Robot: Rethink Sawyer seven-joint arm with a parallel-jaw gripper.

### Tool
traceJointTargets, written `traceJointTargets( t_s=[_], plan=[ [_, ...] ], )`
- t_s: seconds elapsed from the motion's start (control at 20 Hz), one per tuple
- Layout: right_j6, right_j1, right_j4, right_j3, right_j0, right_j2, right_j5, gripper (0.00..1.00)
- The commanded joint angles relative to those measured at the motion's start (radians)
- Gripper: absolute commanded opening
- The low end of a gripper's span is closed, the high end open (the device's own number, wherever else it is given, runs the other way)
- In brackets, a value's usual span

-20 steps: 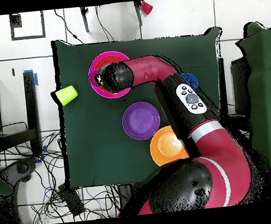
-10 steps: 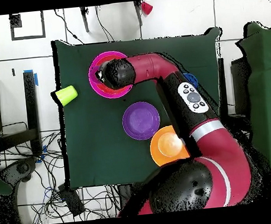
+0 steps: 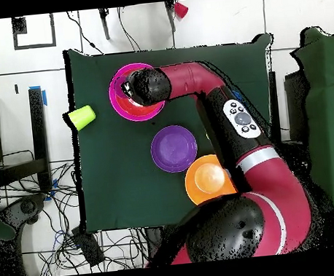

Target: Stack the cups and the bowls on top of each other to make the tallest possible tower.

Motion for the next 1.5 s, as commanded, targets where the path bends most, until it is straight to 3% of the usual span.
traceJointTargets(
  t_s=[0.05,0.6,1.5],
  plan=[
    [-0.088,0.073,-0.011,-0.090,-0.001,-0.047,0.126,0.00],
    [-0.134,0.089,-0.023,-0.109,-0.008,-0.046,0.156,0.00],
    [-0.131,0.118,-0.074,-0.066,-0.014,-0.060,0.063,0.00]
  ],
)
